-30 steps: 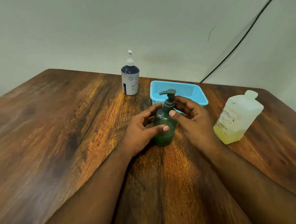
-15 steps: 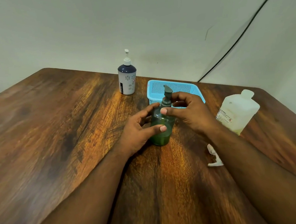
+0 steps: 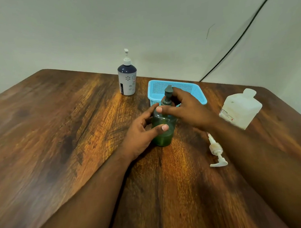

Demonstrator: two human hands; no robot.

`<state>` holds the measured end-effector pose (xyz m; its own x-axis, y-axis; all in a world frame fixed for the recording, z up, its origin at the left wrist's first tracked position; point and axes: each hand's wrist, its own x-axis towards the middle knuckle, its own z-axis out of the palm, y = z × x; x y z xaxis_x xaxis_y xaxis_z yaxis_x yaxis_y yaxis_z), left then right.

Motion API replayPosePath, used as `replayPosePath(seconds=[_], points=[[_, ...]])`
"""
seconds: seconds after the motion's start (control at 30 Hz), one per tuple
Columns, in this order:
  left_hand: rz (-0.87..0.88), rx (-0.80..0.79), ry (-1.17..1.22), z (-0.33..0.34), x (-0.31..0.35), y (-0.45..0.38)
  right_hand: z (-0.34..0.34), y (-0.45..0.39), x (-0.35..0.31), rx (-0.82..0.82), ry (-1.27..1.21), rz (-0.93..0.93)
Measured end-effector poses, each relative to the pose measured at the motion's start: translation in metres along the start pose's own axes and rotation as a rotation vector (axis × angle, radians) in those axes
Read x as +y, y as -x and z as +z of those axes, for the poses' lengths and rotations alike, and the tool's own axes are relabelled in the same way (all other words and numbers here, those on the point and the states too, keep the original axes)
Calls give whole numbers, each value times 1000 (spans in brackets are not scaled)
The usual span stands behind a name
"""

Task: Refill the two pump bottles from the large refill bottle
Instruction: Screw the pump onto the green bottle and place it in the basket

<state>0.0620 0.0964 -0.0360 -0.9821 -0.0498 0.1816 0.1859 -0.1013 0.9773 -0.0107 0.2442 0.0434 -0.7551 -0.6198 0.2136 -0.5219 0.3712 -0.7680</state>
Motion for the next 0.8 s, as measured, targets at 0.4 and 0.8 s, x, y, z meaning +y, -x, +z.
replayPosePath(seconds=[0.4,0.8], points=[[-43,-30,-134,-2,-1,-4,-18,-35,2,-300,474,-197],[57,204,-338,26,-4,3,3,-19,14,127,574,-155]])
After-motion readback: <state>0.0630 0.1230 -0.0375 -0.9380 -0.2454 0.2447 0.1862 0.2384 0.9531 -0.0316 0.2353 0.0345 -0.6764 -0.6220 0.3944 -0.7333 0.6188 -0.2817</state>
